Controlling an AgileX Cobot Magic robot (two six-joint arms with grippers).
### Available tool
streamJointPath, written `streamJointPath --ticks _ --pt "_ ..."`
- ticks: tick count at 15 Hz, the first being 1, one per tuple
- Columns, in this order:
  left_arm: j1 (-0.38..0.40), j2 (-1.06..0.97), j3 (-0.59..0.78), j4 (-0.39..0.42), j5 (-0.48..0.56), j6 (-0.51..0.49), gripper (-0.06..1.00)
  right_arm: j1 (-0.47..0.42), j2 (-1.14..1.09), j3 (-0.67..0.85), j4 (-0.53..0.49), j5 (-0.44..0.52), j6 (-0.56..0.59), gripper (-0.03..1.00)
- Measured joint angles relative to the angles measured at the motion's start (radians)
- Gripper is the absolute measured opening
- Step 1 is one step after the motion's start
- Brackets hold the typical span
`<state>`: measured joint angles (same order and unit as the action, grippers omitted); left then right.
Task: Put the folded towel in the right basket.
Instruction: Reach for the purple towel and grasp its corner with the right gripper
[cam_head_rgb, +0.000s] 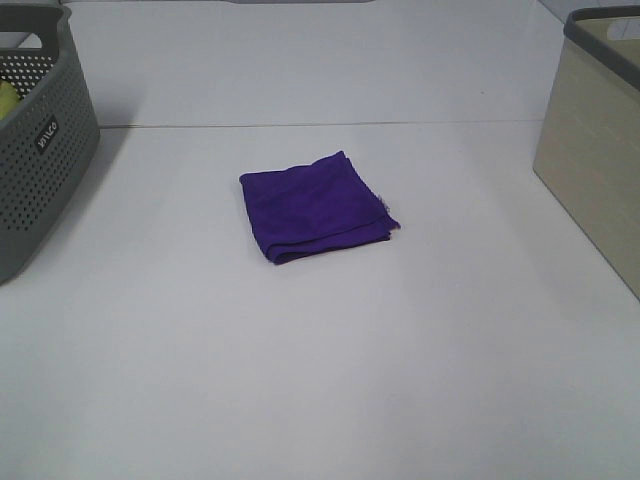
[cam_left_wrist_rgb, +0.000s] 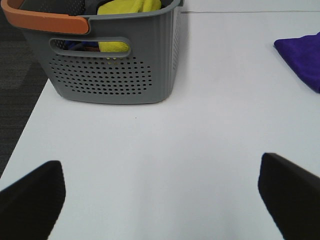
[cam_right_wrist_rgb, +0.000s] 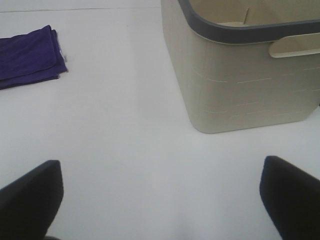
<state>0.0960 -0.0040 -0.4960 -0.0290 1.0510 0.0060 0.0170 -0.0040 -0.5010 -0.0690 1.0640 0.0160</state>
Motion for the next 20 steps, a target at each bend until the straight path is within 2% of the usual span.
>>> streamJointPath --ticks 20 --pt "0.0 0.0 0.0 -0.019 0.0 0.004 0.99 0.0 0.0 0.0 0.017 0.0 -0.016 0.98"
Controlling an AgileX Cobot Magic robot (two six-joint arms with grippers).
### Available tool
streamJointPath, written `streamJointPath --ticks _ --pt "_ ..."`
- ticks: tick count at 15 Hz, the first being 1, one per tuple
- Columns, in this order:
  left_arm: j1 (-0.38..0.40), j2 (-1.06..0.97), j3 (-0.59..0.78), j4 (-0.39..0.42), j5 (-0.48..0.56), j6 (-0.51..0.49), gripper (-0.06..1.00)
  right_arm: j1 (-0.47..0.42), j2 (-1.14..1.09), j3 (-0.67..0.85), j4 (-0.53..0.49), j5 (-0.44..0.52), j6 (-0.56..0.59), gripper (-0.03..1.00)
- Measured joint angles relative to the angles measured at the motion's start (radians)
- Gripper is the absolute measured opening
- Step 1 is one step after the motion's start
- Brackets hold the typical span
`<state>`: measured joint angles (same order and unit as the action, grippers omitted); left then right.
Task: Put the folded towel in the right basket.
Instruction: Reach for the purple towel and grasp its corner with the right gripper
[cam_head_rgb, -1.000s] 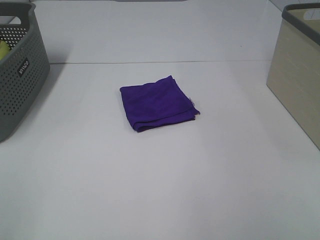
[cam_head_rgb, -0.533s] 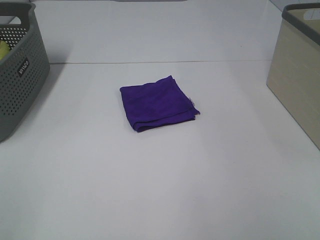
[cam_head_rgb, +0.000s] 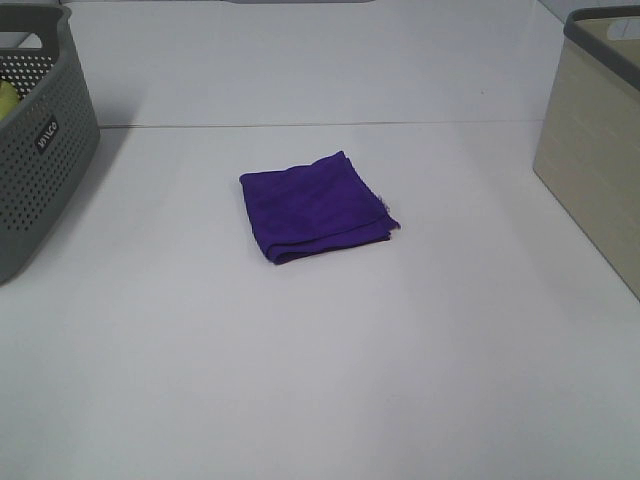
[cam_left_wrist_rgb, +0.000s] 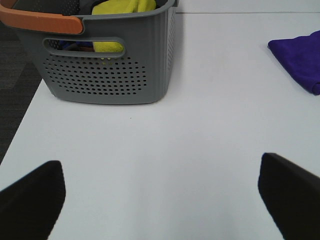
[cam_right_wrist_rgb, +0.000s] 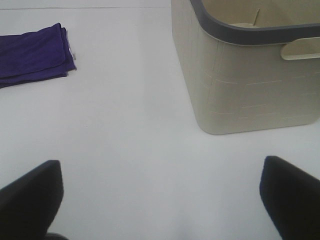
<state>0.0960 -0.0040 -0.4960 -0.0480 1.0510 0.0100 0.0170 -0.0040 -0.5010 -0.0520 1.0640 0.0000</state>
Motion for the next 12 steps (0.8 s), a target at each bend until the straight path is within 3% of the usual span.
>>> streamJointPath --ticks 12 --pt "0.0 0.0 0.0 0.0 0.0 0.0 0.99 0.0 0.0 0.0 0.0 -0.001 0.0 0.98"
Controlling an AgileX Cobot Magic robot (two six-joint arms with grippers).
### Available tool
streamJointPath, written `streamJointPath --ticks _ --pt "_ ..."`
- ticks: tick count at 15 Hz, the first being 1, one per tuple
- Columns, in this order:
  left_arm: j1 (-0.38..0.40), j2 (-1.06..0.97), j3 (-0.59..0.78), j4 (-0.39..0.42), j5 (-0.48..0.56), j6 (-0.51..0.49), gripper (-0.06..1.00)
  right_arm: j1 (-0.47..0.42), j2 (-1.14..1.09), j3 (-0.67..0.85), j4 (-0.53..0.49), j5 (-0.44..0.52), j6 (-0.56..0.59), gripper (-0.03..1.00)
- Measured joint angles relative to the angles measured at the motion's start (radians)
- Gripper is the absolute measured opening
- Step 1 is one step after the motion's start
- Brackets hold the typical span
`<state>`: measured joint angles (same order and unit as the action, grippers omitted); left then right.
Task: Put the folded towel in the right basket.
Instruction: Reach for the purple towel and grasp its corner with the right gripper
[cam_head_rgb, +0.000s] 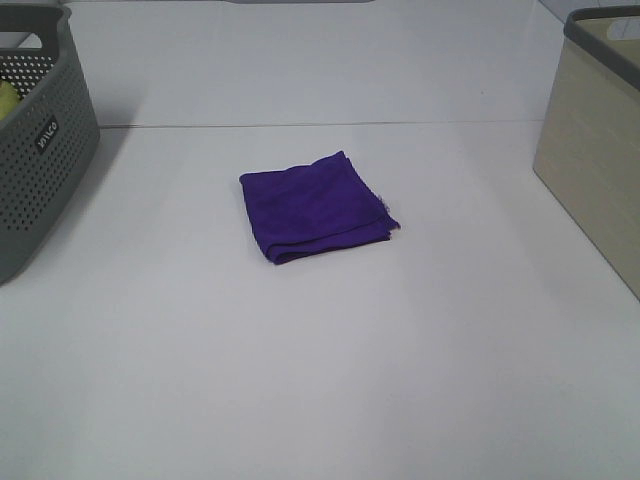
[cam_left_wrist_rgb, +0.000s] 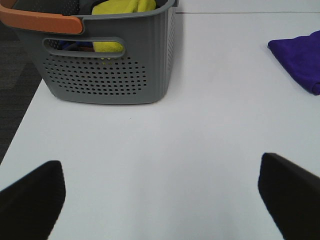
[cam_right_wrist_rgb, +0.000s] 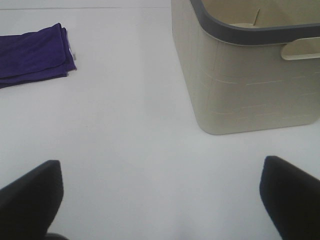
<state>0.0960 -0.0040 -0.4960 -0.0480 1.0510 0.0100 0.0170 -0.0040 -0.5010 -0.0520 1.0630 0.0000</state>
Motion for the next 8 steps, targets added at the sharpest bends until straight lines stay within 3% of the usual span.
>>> streamJointPath --ticks 3,5,7,8 --pt "0.0 0.0 0.0 0.0 0.0 0.0 0.99 0.0 0.0 0.0 0.0 0.0 0.012 0.98" --pt "0.0 0.0 0.0 0.0 0.0 0.0 0.99 0.0 0.012 -0.008 0.002 -0.007 -0.044 0.98" --pt "0.0 0.0 0.0 0.0 0.0 0.0 0.99 0.0 0.105 -0.058 0.007 -0.002 -0.095 0.98" --pt "0.0 0.0 0.0 0.0 0.0 0.0 0.99 0.0 0.371 -0.179 0.034 0.038 -0.101 0.98"
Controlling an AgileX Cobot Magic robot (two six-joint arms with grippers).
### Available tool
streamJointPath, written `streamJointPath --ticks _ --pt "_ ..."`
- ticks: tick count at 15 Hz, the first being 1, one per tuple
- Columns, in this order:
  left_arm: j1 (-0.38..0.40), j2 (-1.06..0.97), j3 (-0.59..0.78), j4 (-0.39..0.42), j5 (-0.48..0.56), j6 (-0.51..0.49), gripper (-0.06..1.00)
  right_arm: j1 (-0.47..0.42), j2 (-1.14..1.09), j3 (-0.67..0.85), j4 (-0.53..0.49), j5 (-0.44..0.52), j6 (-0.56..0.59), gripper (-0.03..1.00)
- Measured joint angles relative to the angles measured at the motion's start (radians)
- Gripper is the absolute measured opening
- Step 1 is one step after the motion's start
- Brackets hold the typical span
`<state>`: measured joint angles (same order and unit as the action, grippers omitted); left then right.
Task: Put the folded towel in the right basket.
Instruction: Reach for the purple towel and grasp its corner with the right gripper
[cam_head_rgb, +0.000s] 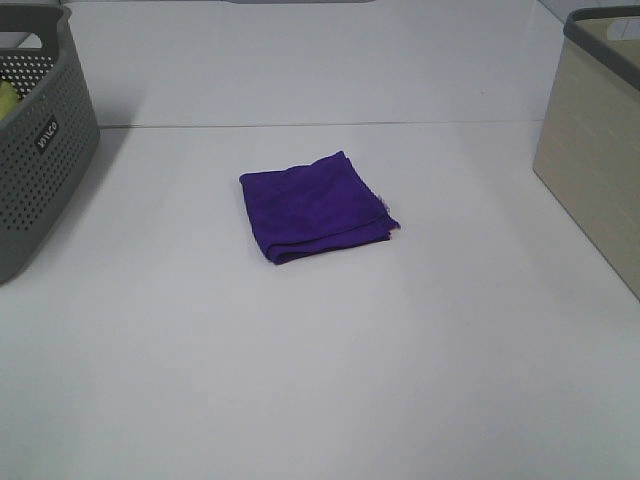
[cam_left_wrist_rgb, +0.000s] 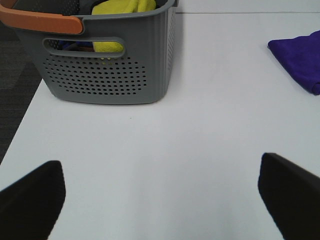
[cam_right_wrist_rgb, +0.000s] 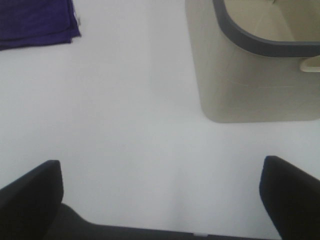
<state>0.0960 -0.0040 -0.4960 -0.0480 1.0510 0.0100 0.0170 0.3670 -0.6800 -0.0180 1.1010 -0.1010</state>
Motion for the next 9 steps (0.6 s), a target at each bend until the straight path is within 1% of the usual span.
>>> streamJointPath --ticks 3,4,6,8,9 --pt "0.0 0.0 0.0 0.0 0.0 0.0 0.99 0.0 0.435 -0.249 0.077 0.032 -0.001 0.98" --pt "0.0 0.0 0.0 0.0 0.0 0.0 0.99 0.0 0.502 -0.295 0.086 0.033 -0.001 0.98" --pt "0.0 0.0 0.0 0.0 0.0 0.0 0.99 0.0 0.734 -0.46 0.1 0.033 -0.001 0.98" --pt "0.0 0.0 0.0 0.0 0.0 0.0 0.99 0.0 0.9 -0.587 0.113 0.03 -0.001 0.98" --pt "0.0 0.0 0.0 0.0 0.0 0.0 0.99 0.0 1.013 -0.657 0.154 0.004 -0.006 0.98"
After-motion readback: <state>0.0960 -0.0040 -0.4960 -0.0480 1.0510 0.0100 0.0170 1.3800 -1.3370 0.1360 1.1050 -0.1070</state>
